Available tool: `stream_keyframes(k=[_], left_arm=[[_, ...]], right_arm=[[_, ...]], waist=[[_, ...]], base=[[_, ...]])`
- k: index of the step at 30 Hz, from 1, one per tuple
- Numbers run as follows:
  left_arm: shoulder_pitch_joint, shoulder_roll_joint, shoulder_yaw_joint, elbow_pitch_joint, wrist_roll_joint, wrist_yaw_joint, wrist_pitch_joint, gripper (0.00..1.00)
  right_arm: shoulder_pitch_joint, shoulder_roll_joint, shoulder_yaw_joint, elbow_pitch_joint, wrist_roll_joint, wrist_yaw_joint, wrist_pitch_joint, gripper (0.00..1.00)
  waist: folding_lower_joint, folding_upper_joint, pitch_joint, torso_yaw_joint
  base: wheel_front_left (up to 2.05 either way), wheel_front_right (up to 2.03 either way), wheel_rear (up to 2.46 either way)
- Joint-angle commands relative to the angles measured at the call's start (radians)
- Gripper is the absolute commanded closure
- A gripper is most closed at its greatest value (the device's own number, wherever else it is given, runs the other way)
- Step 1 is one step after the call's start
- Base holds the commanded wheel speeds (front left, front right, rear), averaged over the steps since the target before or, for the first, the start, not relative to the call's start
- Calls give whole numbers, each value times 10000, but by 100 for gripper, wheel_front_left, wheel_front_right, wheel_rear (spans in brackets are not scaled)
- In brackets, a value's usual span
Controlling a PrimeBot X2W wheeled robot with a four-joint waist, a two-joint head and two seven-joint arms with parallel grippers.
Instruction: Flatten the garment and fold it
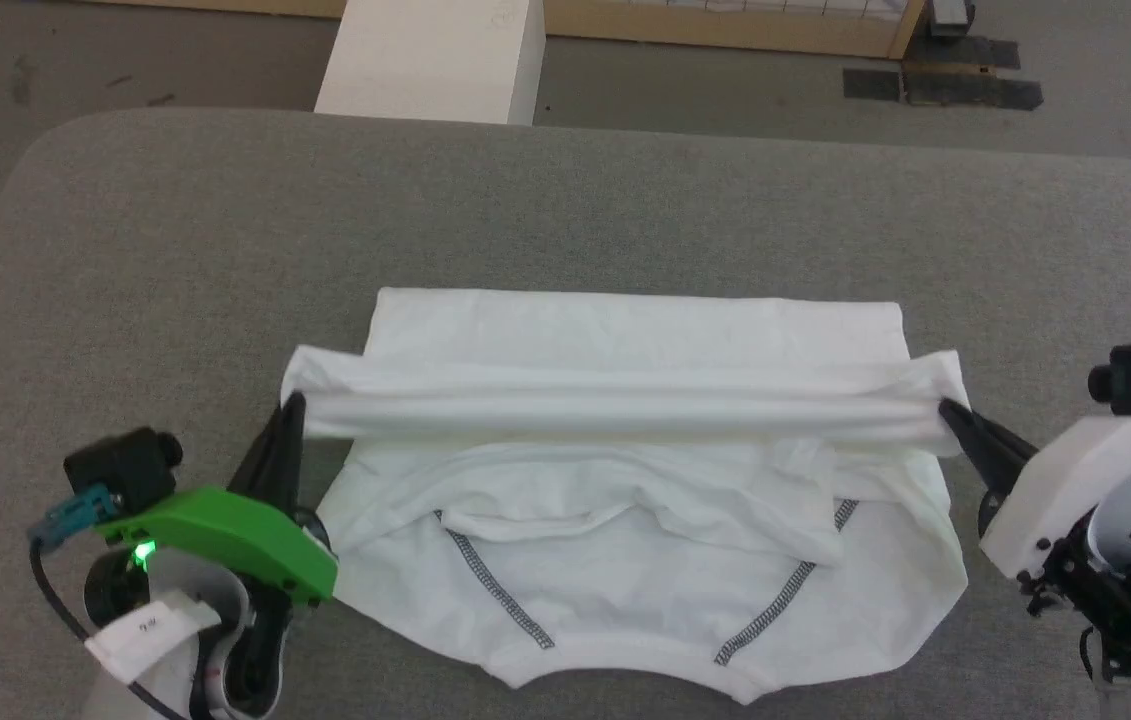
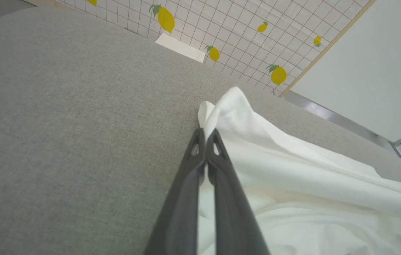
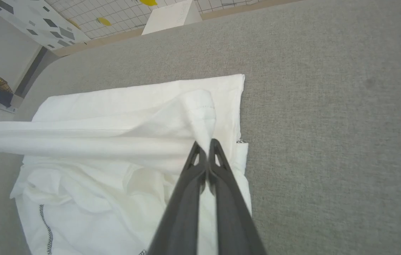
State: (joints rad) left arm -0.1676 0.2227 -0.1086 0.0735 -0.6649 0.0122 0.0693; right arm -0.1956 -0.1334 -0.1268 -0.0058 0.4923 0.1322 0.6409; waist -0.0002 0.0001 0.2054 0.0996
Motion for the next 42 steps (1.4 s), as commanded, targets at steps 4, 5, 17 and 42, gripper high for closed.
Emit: stream_keyframes(k=[4,5,17,42], left_arm=[[1123,-136,99,-349,-309,194,64,100],[1348,-161,149,-452,-374,269,85,100],[2898,60,-116,-975,-328,1003,1166,100],[2257,1440,1147,-2242,906,2028,69,0]], right_arm=[[1001,281,-383,-534,-206,-15,31,100],[1213,350,-466,-628,-243,-15,63,100],[2840,745,-785,-855,-504,-15,790,100],[2810,654,-1867,-3119,-434,-15,1374,0]], waist=[[2,-1,-364,63],[2,-1,-374,57],[2,-1,-523,-66],[2,-1,-732,-268]], base=[[0,0,0],[0,0,0],[0,0,0],[0,0,0]])
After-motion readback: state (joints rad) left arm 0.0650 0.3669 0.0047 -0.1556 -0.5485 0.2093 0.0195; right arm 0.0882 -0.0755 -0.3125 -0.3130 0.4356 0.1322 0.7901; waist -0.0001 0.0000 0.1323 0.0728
